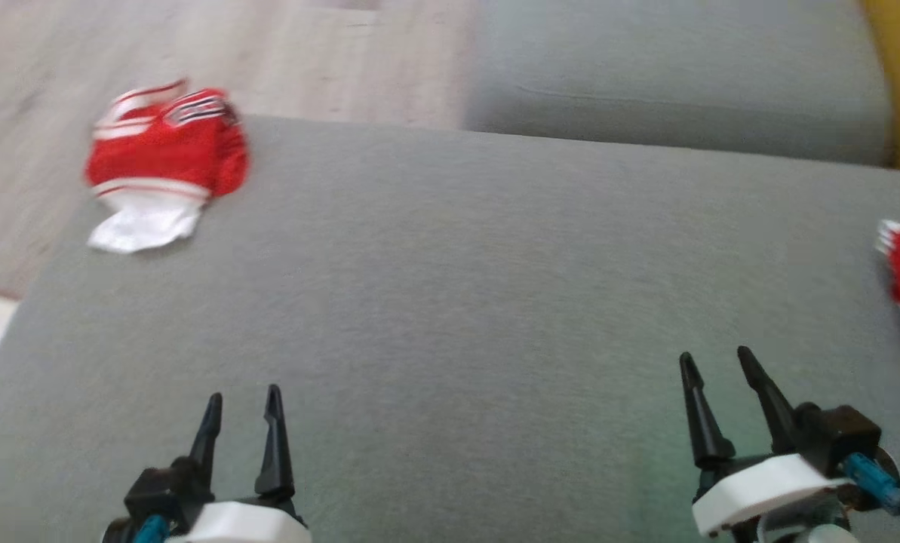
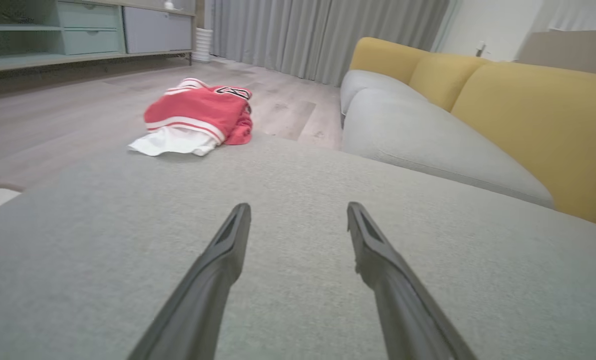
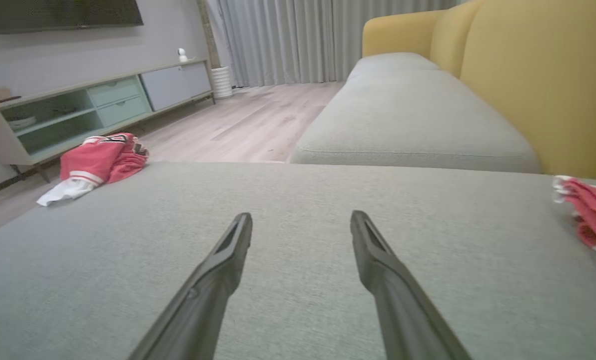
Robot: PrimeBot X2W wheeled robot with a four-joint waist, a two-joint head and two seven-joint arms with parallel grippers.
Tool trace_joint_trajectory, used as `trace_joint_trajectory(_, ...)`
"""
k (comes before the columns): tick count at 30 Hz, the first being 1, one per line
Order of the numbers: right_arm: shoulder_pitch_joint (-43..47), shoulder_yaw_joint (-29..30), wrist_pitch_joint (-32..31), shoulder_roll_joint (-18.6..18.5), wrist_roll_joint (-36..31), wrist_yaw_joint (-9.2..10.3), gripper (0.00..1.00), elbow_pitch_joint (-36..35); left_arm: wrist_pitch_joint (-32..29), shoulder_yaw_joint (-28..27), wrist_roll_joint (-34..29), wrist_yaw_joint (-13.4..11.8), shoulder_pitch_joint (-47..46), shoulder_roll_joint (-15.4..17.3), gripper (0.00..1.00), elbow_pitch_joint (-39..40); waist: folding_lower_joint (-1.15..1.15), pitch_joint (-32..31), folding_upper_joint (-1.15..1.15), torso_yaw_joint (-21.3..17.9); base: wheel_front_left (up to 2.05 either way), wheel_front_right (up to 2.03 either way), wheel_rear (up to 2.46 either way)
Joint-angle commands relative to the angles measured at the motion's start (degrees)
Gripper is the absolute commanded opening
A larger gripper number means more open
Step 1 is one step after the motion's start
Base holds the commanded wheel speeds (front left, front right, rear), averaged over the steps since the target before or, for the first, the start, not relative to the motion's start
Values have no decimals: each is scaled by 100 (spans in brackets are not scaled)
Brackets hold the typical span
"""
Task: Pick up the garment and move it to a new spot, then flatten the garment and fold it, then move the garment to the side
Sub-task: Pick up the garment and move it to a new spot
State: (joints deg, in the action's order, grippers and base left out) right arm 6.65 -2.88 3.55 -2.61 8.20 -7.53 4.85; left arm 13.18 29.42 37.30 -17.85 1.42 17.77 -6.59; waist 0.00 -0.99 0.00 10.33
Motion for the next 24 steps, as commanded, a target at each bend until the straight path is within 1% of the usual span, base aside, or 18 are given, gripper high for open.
trace_joint_trajectory(1, -212, -185, 57, -27, 63, 4, 100, -188, 34, -277, -20, -50, -271, 149, 100, 195, 0, 3, 0, 751, 0, 0, 0)
trace_joint_trajectory(4, -234, -263, 81, -27, 103, 4, 100, -164, 45, -336, -4, -71, -239, 196, 100, 228, 0, -6, 0, 1257, 0, 0, 0)
trace_joint_trajectory(8, -251, -355, 89, -27, 114, 4, 100, -134, 49, -410, 20, -123, -152, 256, 100, 307, 0, -37, 0, 1821, 0, 0, 0)
trace_joint_trajectory(9, -269, -404, 83, -27, 115, 4, 100, -132, 53, -446, 31, -154, -114, 274, 100, 337, 0, -30, 0, 1894, 0, 0, 0)
trace_joint_trajectory(11, -364, -556, 55, -27, 105, 4, 100, -129, 76, -561, 59, -234, -9, 291, 100, 434, 0, 35, 0, 1946, 0, 0, 0)
trace_joint_trajectory(16, -585, -828, -10, -27, 69, 4, 100, -70, 134, -771, 64, -315, 188, 258, 100, 626, 0, 134, 0, 2006, 0, 0, 0)
trace_joint_trajectory(24, -734, -917, -36, -27, 41, 4, 100, -10, 160, -852, 5, -316, 292, 196, 100, 750, 0, 211, 0, 2034, 0, 0, 0)
